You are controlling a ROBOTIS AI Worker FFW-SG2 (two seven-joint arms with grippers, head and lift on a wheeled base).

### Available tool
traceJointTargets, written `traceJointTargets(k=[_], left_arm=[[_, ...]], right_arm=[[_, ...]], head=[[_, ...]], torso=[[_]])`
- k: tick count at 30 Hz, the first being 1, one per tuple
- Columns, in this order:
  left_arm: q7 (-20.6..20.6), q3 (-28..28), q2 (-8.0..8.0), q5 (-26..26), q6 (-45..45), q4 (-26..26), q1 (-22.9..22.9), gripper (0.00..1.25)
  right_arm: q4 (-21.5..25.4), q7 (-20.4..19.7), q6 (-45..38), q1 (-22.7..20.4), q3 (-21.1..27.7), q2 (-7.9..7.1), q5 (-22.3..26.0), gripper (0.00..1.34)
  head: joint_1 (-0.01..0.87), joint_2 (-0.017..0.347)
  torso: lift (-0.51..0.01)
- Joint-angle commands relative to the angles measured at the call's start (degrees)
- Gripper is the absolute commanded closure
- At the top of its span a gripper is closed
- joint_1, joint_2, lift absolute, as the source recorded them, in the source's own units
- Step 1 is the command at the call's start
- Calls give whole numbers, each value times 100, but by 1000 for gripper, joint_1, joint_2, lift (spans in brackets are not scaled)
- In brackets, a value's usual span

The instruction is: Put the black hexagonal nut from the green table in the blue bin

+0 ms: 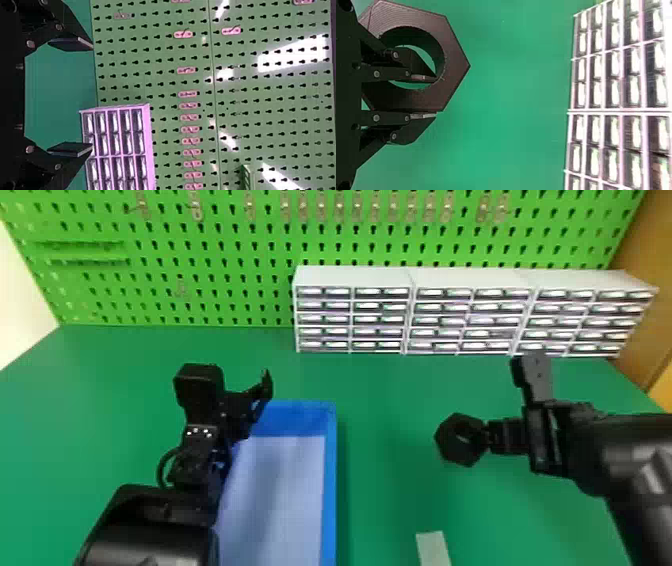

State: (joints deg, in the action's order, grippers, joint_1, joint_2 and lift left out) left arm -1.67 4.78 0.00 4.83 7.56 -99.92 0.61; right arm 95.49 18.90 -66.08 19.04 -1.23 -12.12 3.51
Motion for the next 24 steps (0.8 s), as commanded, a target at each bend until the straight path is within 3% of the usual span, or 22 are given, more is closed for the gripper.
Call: traceJointTargets(k=[1,12,24], left_arm=[[0,6,-15,0,0,7,0,369],[0,23,-15,0,0,7,0,369],[0,32,-15,0,0,16,0,369]], right_arm=[[365,0,288,-120,211,114,0,1087],[1025,-9,947,-252,404,175,114,1087],[1394,-167,1686,-515,554,263,229,1087]], head=[[657,57],[657,57],[657,57]], torso=[[-95],[-95],[-95]])
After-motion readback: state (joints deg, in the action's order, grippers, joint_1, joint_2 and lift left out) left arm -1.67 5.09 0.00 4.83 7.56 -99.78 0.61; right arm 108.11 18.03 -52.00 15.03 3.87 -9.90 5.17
